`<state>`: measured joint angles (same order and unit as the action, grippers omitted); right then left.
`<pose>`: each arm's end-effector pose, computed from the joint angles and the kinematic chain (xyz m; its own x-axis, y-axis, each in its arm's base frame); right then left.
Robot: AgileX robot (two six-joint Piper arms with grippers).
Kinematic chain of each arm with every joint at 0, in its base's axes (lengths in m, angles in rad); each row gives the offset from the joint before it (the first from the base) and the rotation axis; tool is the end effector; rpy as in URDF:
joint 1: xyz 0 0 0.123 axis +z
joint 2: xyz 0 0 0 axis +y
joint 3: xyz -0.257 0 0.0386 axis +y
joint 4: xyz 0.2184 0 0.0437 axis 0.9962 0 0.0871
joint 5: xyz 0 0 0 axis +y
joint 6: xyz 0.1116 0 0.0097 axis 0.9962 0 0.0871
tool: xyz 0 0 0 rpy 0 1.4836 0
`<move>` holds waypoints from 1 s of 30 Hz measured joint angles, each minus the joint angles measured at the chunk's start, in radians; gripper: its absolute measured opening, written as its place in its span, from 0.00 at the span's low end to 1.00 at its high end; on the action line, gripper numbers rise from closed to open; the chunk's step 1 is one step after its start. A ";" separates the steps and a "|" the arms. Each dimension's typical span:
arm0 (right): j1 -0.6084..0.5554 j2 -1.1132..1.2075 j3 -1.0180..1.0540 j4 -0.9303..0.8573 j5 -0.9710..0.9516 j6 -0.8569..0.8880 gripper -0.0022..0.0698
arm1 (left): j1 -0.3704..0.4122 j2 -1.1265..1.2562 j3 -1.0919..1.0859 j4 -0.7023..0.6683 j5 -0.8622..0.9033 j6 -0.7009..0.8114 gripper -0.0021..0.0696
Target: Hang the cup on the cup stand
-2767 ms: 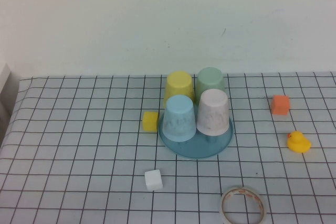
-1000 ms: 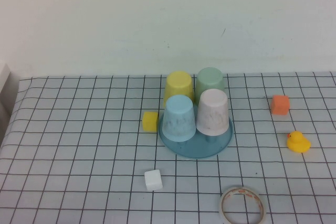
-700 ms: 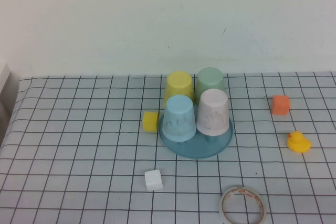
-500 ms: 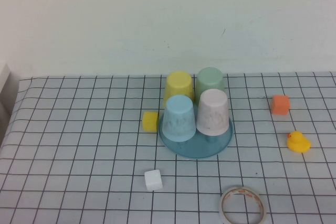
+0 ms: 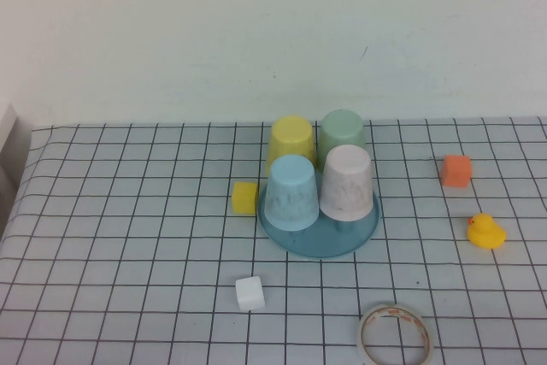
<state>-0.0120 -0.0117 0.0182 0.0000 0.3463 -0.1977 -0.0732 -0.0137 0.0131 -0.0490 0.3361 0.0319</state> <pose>0.0693 -0.0008 0.1714 -0.2597 -0.1933 -0.9461 -0.0398 0.9811 -0.1895 0.0691 -0.0069 0.1744 -0.2460 0.0036 -0.9693 0.0852 0.9962 -0.0179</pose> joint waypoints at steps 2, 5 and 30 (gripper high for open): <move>0.000 0.000 0.000 0.000 0.000 0.007 0.03 | 0.000 0.000 0.000 0.000 0.000 0.002 0.03; 0.000 0.000 0.000 -0.010 0.002 0.052 0.03 | 0.000 0.000 0.000 0.000 0.000 0.002 0.03; -0.001 0.000 0.000 -0.076 0.004 0.214 0.03 | 0.000 0.000 0.000 0.000 0.000 0.010 0.03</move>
<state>-0.0128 -0.0117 0.0182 -0.0760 0.3502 0.0167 -0.0732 -0.0137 0.0131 -0.0490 0.3361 0.0414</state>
